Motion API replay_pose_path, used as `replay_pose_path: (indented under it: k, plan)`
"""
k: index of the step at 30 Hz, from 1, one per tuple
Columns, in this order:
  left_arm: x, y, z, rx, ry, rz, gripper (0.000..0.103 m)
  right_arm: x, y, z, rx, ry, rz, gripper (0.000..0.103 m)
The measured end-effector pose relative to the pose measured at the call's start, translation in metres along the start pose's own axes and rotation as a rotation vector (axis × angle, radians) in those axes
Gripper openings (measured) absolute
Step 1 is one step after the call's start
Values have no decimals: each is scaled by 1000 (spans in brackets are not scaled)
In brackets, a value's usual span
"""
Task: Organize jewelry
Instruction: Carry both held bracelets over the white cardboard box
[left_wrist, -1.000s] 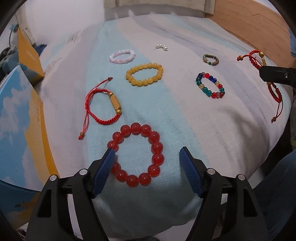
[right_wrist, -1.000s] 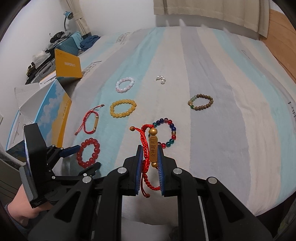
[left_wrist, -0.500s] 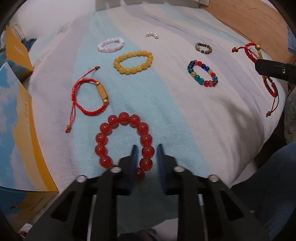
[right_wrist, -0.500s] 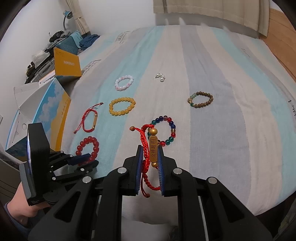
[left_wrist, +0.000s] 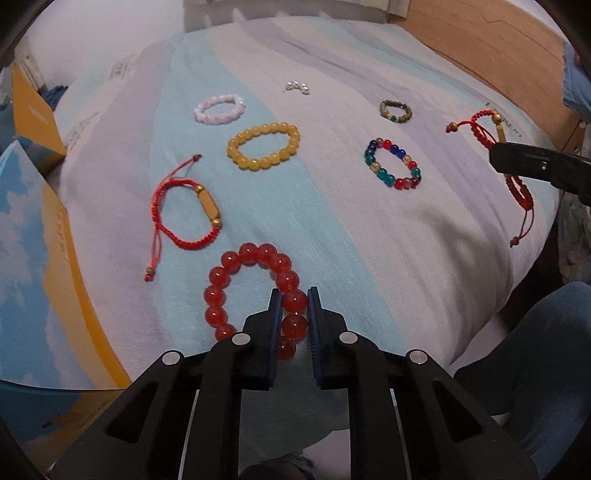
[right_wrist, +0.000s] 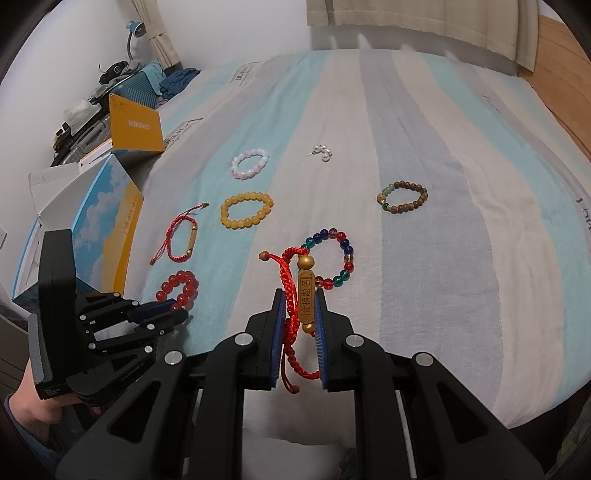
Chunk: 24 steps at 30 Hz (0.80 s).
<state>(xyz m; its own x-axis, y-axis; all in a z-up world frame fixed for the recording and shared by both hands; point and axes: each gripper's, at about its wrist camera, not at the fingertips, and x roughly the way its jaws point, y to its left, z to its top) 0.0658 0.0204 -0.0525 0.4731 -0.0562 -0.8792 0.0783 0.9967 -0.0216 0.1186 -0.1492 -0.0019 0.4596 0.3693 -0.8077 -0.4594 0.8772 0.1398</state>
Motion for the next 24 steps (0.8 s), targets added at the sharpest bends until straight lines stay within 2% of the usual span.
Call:
replay_pose_path:
  k: [9,14,24]
  plan:
    - [-11,0,4,-11,11,-22,13,-6,0,0,5,-9,2,14]
    - [-13,0,7,-27,14,-10,13,-9,2,1,-1,-13,4,14]
    - [-38,0,18,-40,-34,-44,13,-14,3,3,-2,-19,3,14]
